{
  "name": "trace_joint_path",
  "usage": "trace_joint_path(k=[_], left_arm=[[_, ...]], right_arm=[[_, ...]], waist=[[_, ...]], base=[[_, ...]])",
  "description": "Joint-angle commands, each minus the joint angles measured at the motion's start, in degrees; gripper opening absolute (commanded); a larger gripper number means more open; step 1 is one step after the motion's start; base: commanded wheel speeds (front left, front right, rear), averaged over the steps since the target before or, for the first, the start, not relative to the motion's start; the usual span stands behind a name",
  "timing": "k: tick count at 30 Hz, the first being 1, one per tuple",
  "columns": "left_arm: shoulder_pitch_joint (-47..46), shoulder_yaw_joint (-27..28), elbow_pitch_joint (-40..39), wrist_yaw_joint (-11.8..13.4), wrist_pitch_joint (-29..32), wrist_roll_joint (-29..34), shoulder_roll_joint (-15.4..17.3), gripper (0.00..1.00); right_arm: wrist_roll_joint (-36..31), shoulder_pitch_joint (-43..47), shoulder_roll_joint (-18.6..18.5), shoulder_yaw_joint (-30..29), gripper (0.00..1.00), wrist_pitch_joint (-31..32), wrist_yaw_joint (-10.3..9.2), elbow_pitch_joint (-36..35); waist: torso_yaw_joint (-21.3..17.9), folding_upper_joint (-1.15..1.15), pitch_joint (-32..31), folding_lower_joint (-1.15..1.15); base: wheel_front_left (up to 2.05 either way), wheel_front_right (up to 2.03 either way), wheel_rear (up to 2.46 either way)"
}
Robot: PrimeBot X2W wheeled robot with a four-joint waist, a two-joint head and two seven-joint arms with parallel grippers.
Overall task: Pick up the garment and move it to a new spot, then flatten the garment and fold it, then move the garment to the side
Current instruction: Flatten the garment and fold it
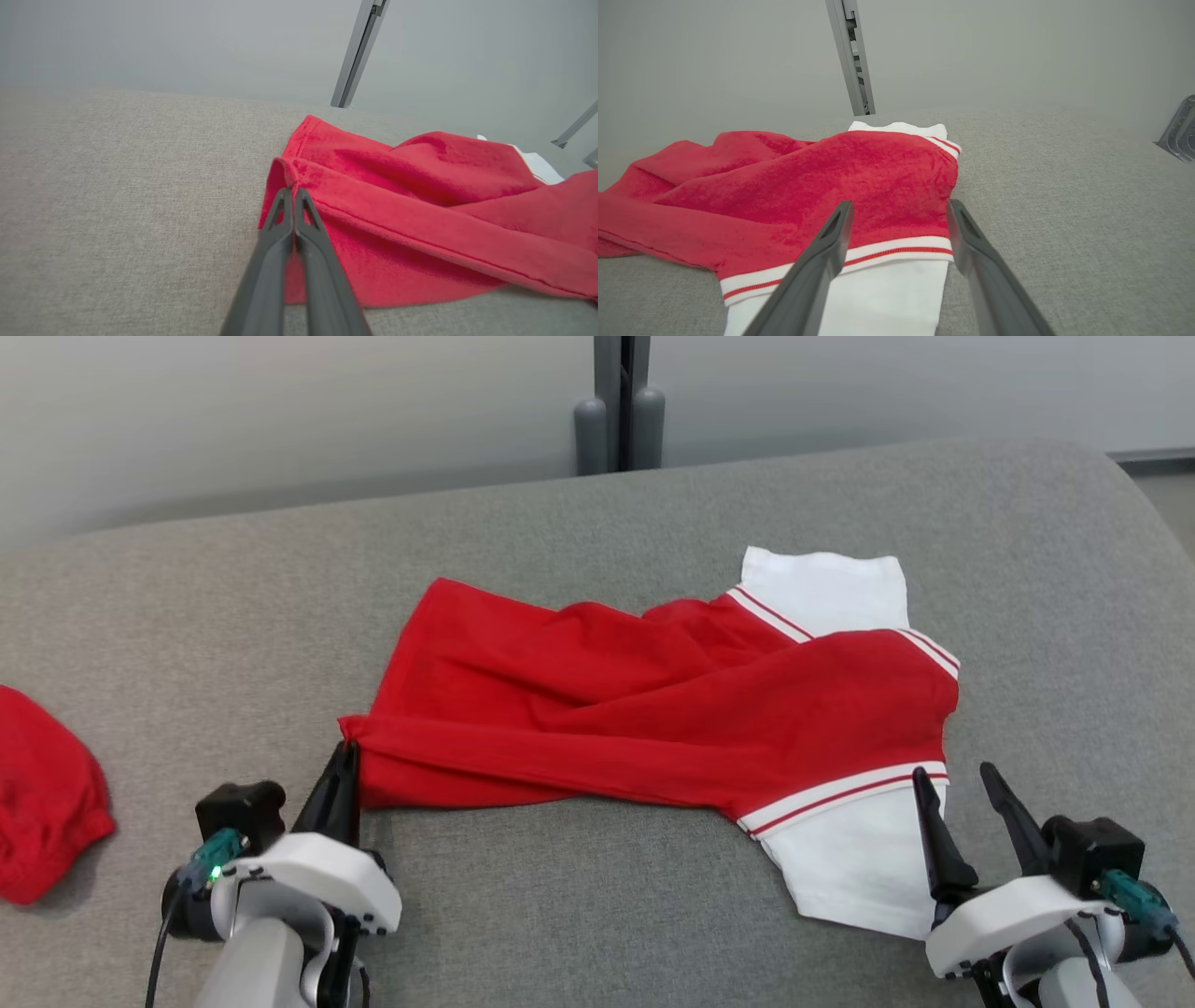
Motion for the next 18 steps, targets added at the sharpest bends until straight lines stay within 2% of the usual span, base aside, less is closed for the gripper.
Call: trace_joint_path(k=[1, 6, 14, 15, 16, 17, 18], left_arm=[[3.39, -0.43, -1.50, -0.07, -0.01, -1.04, 0.24, 0.00], [10.04, -0.17, -3.02, 1.16, -0.01, -2.37, 0.21, 0.00], [15.30, 2.16, -2.62, 2.46, -0.01, -2.33, 0.23, 0.00], [15.58, 2.55, -2.85, 2.62, -0.01, -2.02, 0.23, 0.07], [16.06, 3.04, -2.96, 2.73, -0.01, -1.78, 0.22, 0.45], [16.49, 3.44, -3.17, 2.90, -0.01, -1.42, 0.22, 1.00], [16.74, 3.87, -3.67, 3.04, -0.01, -0.84, 0.23, 1.00]], right_arm=[[0.50, 1.78, -0.09, -0.06, 1.00, 0.01, 0.01, 0.83], [0.88, 4.32, 0.49, 0.31, 1.00, 0.00, 0.01, 1.94], [0.69, 5.74, 1.18, 0.93, 1.00, 0.01, 0.01, 2.76], [0.56, 5.87, 1.26, 1.17, 1.00, 0.00, 0.01, 2.82], [0.50, 6.07, 1.28, 1.30, 1.00, 0.01, 0.01, 2.89], [0.46, 6.15, 1.28, 1.44, 1.00, 0.01, 0.01, 2.92], [0.38, 6.23, 1.30, 1.52, 1.00, 0.01, 0.01, 2.82]], waist=[[3.29, 0.00, -4.87, 0.00], [5.24, 0.00, -8.64, 0.00], [5.58, 0.00, -9.84, 0.00], [5.52, 0.00, -9.90, 0.00], [5.41, 0.00, -9.99, 0.00], [5.27, 0.00, -10.10, 0.00], [5.13, 0.00, -10.23, 0.00]], base=[[0.00, 0.00, 0.00], [0.00, 0.00, 0.00], [0.00, 0.00, 0.00], [0.00, 0.00, 0.00], [0.00, 0.00, 0.00], [0.00, 0.00, 0.00], [0.00, 0.00, 0.00]])
